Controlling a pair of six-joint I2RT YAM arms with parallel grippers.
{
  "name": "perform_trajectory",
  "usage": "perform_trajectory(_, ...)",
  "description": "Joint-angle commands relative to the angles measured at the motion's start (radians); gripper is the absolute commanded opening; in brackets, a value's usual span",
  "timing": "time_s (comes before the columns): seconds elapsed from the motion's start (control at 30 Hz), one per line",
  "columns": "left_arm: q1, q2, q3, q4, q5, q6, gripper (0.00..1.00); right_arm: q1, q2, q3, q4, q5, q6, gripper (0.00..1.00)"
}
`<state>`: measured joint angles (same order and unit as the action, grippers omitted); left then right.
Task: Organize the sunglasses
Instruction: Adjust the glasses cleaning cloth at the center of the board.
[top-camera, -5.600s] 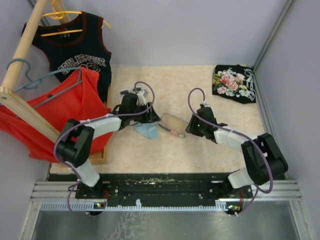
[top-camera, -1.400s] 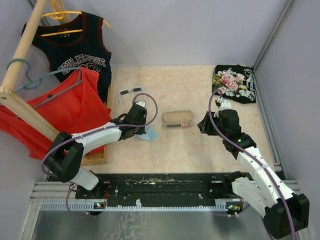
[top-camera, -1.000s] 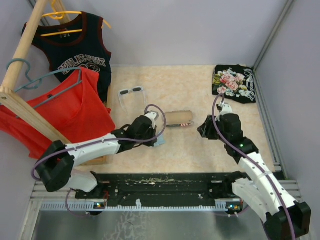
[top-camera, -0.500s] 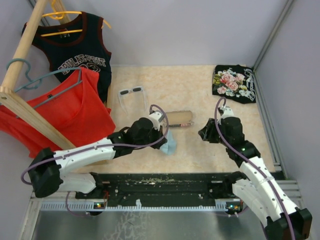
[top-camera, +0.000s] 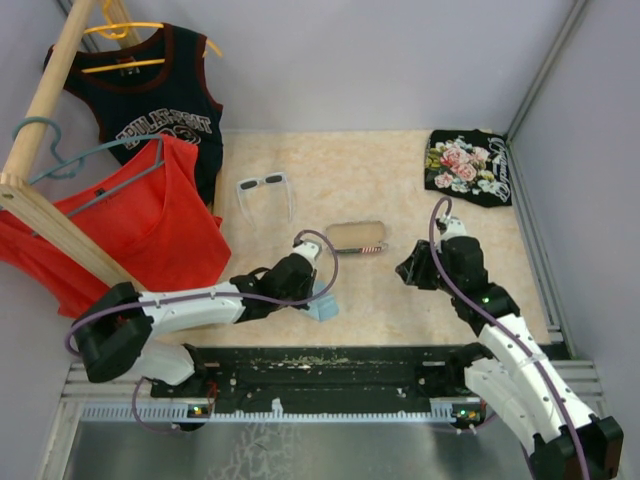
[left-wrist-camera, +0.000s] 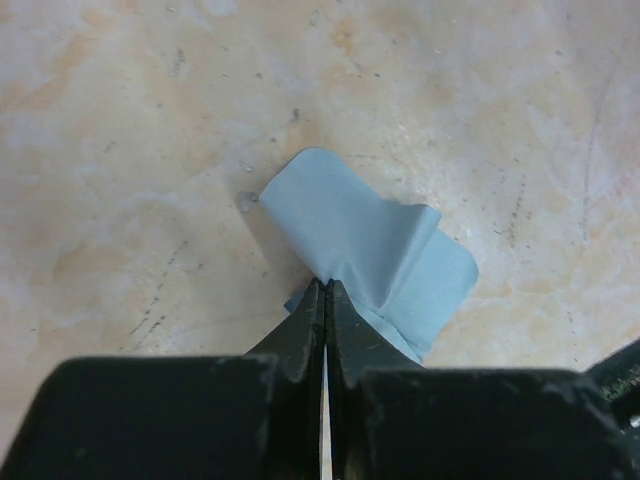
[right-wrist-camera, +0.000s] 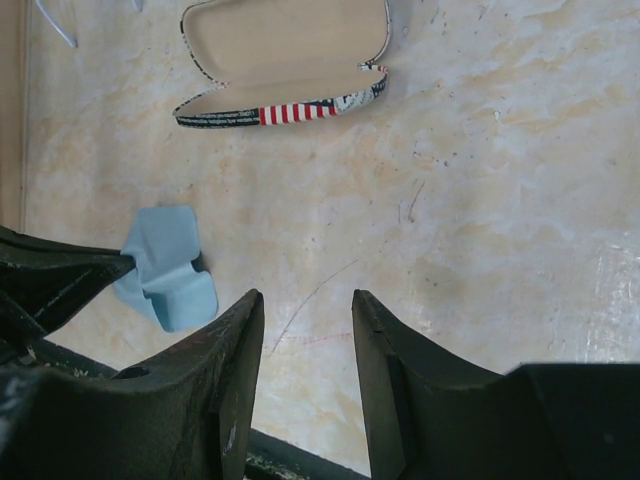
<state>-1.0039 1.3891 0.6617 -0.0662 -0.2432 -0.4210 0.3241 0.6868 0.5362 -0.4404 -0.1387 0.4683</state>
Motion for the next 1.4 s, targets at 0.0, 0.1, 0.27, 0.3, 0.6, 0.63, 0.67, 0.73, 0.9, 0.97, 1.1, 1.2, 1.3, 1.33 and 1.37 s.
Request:
perform_trajectory(0.0,-0.004,-0.030,-0.008,-0.032,-0.146,-0.013,0.00,-0.002,-0.019,-0.017,0.056,-0.021,0.045,0.41)
perform_trajectory(0.1,-0.004,-0.022,-0.015,-0.056,-0.190,-0.024,0.01,0.005,-0.015,-0.039,0.076,-0.029,0.073,0.41)
perform_trajectory(0.27,-0.004,-0.019,-0.043,-0.058,-0.200,-0.047,0.13,0.090,-0.010,-0.064,0.096,0.016,0.123,0.44)
perform_trajectory(0.3,-0.004,-0.024,-0.050,-0.057,-0.197,-0.053,0.15,0.126,-0.007,-0.069,0.097,0.045,0.132,0.45)
perform_trajectory(0.6,-0.004,-0.083,-0.116,-0.030,-0.170,-0.102,0.32,0.401,0.150,-0.132,0.396,0.103,0.260,0.49)
perform_trajectory(0.63,-0.004,-0.084,-0.123,-0.021,-0.161,-0.104,0.31,0.416,0.197,-0.126,0.440,0.085,0.260,0.49)
perform_trajectory(0.67,-0.004,-0.084,-0.130,-0.015,-0.155,-0.107,0.30,0.432,0.251,-0.116,0.481,0.071,0.257,0.49)
perform_trajectory(0.73,-0.004,-0.083,-0.145,-0.004,-0.145,-0.117,0.25,0.458,0.347,-0.088,0.553,0.054,0.243,0.49)
perform_trajectory(0.9,-0.004,-0.092,-0.190,0.030,-0.136,-0.124,0.19,0.471,0.566,-0.027,0.705,-0.006,0.196,0.51)
perform_trajectory(0.97,-0.004,-0.096,-0.202,0.040,-0.140,-0.123,0.19,0.471,0.641,0.008,0.745,-0.044,0.178,0.52)
perform_trajectory(1.1,-0.004,-0.102,-0.214,0.064,-0.128,-0.117,0.19,0.471,0.771,0.083,0.783,-0.115,0.156,0.54)
perform_trajectory(1.2,-0.004,-0.096,-0.212,0.067,-0.122,-0.111,0.18,0.471,0.832,0.107,0.819,-0.145,0.170,0.54)
perform_trajectory(1.3,-0.005,-0.092,-0.212,0.066,-0.128,-0.115,0.17,0.470,0.883,0.135,0.825,-0.156,0.180,0.54)
perform_trajectory(1.33,-0.004,-0.092,-0.214,0.067,-0.127,-0.116,0.17,0.470,0.898,0.145,0.820,-0.157,0.179,0.54)
perform_trajectory(1.37,-0.004,-0.092,-0.217,0.069,-0.126,-0.117,0.17,0.470,0.912,0.151,0.821,-0.159,0.181,0.54)
